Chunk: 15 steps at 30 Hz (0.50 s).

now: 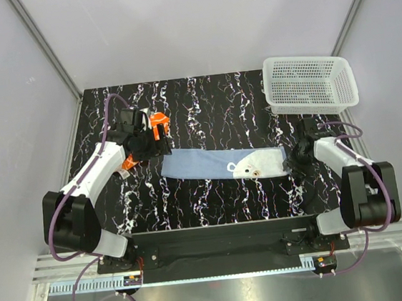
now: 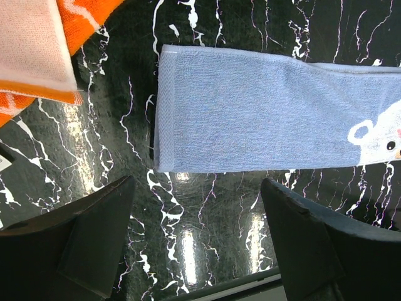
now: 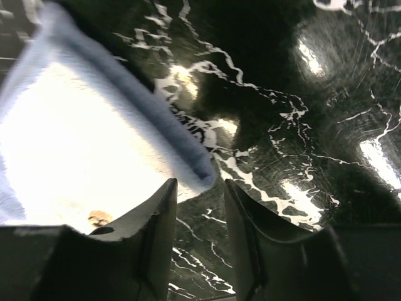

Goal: Roll the towels
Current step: Fold the towel

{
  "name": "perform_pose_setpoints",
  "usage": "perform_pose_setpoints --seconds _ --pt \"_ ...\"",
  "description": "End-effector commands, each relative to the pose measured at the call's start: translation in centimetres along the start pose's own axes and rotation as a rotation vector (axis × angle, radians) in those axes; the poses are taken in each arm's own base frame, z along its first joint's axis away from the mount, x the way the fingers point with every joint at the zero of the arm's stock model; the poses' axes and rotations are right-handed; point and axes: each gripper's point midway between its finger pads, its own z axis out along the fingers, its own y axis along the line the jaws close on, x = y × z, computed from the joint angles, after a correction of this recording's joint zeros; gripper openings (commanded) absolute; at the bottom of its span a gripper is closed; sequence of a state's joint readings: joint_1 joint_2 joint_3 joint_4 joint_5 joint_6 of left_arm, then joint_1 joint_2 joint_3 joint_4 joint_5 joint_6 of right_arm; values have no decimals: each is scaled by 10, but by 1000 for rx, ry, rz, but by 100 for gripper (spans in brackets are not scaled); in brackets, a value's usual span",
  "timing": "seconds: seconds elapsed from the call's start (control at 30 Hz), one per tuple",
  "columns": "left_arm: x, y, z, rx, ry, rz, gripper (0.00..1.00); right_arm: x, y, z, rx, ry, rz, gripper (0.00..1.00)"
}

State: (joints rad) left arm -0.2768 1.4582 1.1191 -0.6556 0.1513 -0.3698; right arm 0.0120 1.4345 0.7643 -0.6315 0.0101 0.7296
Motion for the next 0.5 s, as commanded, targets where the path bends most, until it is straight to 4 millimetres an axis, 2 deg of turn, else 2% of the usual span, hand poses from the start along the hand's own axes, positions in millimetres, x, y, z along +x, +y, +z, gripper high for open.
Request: perform_pose_setpoints --seconds 0.0,0.17,0.3,0.47 --pt "-13 -13 -10 55 -62 19 86 -23 11 -15 -63 -113 -27 43" --pt "-11 -14 -8 61 -56 18 87 -22 13 -10 -67 -105 -28 44" --pt "-12 -13 -8 58 -57 19 86 -18 8 3 -37 -74 -29 44" --pt "-10 -12 -7 54 -52 18 86 -12 0 10 -6 -54 -28 43"
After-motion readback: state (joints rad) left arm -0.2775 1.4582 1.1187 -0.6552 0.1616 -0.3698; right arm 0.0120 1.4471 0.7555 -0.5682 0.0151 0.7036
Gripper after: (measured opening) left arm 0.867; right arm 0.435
